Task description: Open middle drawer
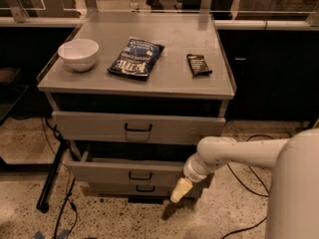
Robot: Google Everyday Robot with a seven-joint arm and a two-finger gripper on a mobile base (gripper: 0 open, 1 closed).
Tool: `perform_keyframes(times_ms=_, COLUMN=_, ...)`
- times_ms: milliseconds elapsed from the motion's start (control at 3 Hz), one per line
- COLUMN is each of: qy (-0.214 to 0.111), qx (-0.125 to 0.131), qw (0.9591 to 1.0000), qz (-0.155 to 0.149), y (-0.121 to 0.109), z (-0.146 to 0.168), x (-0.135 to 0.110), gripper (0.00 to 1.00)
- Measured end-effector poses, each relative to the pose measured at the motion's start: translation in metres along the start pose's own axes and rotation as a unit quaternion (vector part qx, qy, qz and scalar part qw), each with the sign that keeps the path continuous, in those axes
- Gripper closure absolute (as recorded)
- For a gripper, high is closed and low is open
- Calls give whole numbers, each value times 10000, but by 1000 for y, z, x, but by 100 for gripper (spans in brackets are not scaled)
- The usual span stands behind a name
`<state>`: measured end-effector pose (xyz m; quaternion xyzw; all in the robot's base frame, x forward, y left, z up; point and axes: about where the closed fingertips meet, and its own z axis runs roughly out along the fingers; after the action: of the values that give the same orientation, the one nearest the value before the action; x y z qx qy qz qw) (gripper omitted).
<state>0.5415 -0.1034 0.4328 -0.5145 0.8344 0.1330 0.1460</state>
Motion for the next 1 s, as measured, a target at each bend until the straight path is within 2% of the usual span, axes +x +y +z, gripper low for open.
perform_keyframes(times_ms=333, qy=258, qx=-165, qw=9995, qz=90, y=-2, z=27, x=9, gripper=0)
perform_keyframes(times_ms=667, qy=328, qx=-311, qw=9990, qz=63, y=12, z=26, x=16, gripper=0)
perform_keyframes(times_ms=1000, qy=328, qx=-311, qw=9990, qz=63, y=12, z=23, x=14, gripper=0)
